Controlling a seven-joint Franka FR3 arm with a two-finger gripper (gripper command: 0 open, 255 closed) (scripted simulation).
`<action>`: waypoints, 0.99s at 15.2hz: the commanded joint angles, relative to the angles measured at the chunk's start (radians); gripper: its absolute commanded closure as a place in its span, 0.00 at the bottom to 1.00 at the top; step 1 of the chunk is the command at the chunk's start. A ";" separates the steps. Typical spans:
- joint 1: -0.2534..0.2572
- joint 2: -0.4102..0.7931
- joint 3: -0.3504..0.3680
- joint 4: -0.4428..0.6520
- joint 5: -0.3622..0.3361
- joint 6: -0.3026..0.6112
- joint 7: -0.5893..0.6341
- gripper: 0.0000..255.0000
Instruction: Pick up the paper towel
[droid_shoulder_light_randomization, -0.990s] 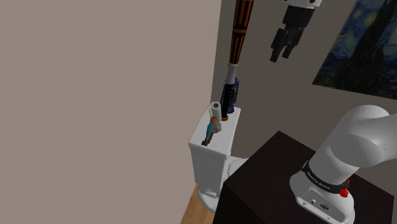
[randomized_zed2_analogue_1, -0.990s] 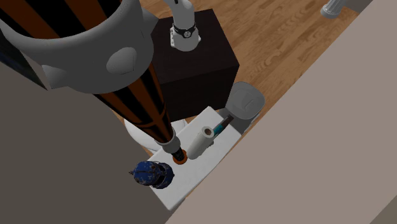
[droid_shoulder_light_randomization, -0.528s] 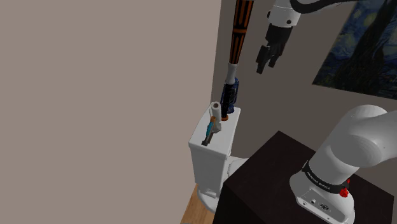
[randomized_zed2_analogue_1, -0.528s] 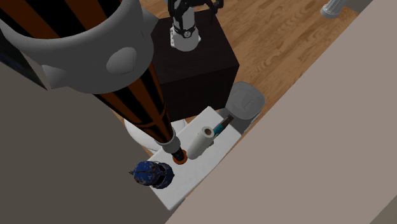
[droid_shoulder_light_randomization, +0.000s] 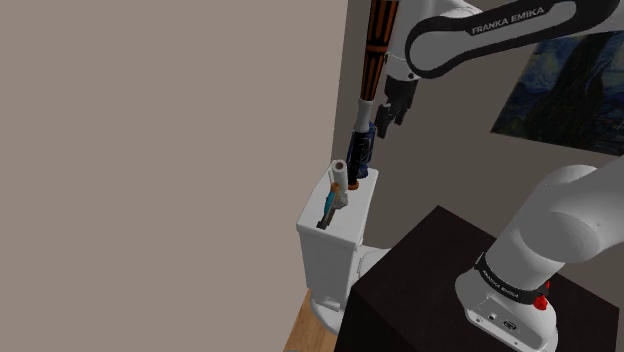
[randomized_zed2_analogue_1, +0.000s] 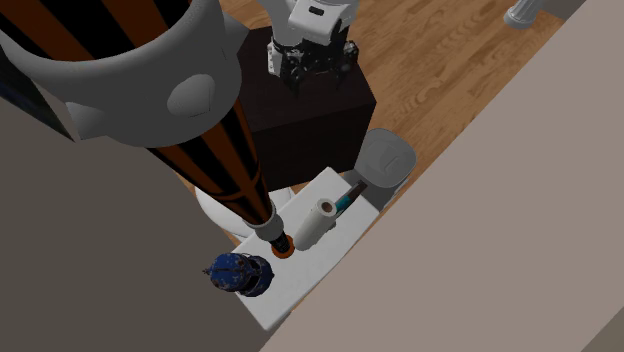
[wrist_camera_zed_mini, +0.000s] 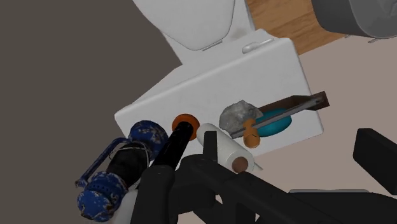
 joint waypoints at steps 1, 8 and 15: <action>-0.005 0.065 0.013 -0.007 -0.031 0.074 0.014 0.00; -0.040 0.328 0.054 0.035 -0.188 0.289 0.102 0.00; -0.057 0.614 0.059 0.161 -0.425 0.422 0.253 0.00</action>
